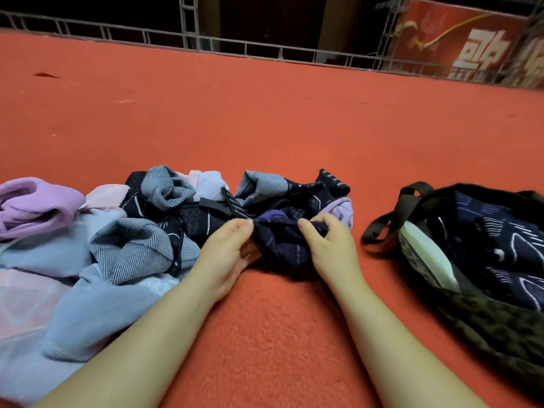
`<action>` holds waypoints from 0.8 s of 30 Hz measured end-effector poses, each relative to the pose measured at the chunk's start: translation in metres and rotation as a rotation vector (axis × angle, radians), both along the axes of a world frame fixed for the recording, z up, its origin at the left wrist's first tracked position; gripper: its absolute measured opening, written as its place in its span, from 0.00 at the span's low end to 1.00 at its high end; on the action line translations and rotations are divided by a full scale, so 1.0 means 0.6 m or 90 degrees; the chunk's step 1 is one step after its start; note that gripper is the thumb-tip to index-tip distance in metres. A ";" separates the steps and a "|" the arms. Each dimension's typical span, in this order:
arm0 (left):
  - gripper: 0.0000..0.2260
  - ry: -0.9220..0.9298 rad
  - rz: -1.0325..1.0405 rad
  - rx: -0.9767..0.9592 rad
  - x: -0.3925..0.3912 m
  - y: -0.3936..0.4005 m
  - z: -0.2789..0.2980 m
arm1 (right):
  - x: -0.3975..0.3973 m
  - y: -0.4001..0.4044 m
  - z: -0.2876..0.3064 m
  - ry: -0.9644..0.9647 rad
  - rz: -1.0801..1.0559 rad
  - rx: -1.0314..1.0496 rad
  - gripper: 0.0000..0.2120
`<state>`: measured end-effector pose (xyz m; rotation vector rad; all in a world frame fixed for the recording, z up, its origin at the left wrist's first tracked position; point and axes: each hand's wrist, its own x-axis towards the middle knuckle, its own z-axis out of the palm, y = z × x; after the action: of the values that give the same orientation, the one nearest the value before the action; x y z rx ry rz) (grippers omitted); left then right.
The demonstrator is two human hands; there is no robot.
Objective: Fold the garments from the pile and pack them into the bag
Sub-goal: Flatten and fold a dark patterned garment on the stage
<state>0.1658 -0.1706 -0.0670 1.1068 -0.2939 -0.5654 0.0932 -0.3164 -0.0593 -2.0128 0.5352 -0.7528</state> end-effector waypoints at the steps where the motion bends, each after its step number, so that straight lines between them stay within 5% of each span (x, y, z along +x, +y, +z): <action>1: 0.09 0.023 0.006 -0.016 0.004 -0.001 -0.002 | 0.002 -0.003 0.000 -0.001 -0.009 0.008 0.11; 15: 0.10 0.117 0.294 -0.221 0.058 0.029 0.026 | 0.003 -0.032 -0.001 -0.104 -0.124 0.207 0.12; 20: 0.10 -0.258 0.270 0.118 0.042 0.042 0.010 | -0.005 -0.033 -0.007 0.078 -0.062 0.000 0.11; 24: 0.10 -0.317 0.230 0.195 0.032 0.043 0.018 | -0.008 -0.008 0.005 0.030 -0.003 -0.282 0.26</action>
<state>0.1849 -0.1450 -0.0563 1.5552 -0.4343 -0.0015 0.0884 -0.3214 -0.0560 -2.4418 0.4251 -0.8874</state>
